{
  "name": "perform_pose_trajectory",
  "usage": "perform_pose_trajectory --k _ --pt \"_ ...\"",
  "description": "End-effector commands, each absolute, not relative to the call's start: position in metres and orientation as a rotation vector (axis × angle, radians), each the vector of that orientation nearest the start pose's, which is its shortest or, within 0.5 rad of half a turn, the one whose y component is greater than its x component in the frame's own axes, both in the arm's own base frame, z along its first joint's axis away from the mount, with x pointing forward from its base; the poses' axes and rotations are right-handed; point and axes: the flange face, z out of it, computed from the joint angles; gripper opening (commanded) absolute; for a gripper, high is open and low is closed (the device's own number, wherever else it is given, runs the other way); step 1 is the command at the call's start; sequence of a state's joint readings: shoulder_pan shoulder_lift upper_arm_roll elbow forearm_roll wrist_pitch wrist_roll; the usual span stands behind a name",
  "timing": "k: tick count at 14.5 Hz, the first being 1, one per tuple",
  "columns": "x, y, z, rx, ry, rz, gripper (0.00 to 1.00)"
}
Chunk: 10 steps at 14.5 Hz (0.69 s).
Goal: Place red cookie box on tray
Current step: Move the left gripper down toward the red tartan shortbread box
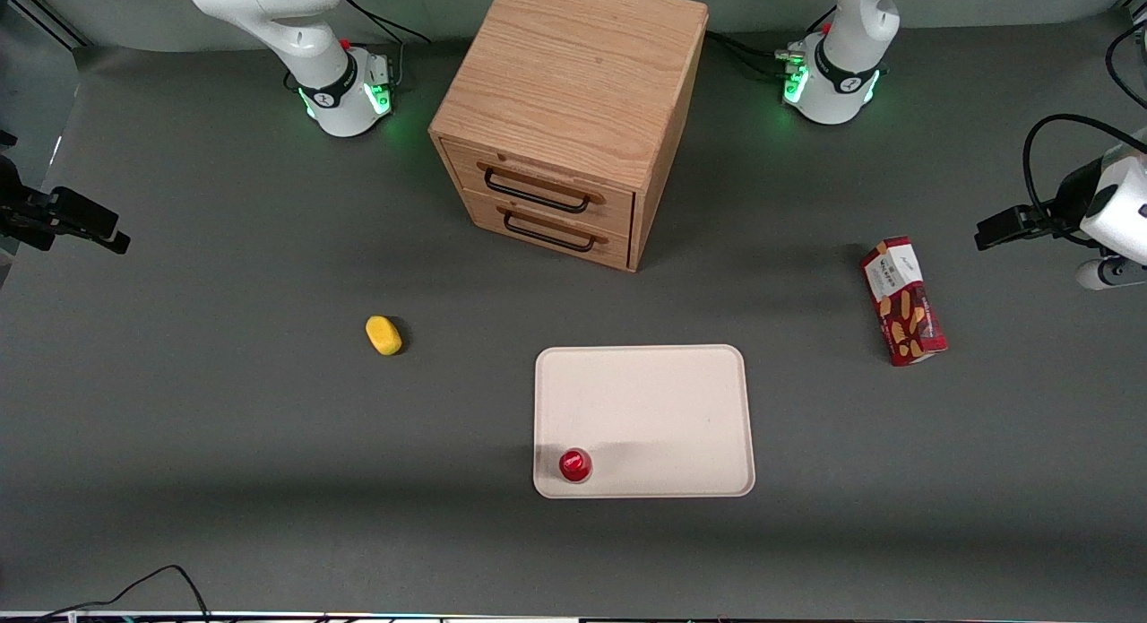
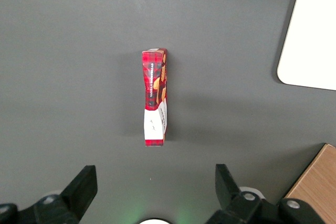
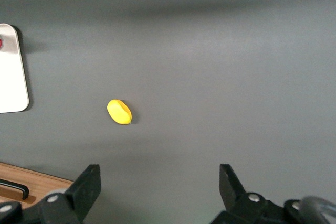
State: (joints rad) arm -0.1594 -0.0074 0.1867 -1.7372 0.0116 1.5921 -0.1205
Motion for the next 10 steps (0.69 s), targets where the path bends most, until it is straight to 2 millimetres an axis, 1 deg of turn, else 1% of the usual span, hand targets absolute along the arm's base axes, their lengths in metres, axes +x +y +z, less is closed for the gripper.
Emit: perform_pose_trajectory --k 1,3,4,6,8,9,10 --pt "0.546 0.014 0.561 -3.107 -0.207 0.240 1.00" --pt "0.549 0.013 0.565 -3.106 -0.221 0.223 1.00" --pt "0.549 0.015 0.564 -3.107 -0.217 0.235 1.00" --pt "0.548 0.017 0.552 -3.100 -0.205 0.299 1.00" --pt "0.547 0.023 0.520 -3.091 -0.215 0.346 1.00" --pt "0.547 0.031 0.499 -3.092 -0.236 0.337 1.00" --pt "0.547 0.035 0.479 -3.094 -0.247 0.319 1.00"
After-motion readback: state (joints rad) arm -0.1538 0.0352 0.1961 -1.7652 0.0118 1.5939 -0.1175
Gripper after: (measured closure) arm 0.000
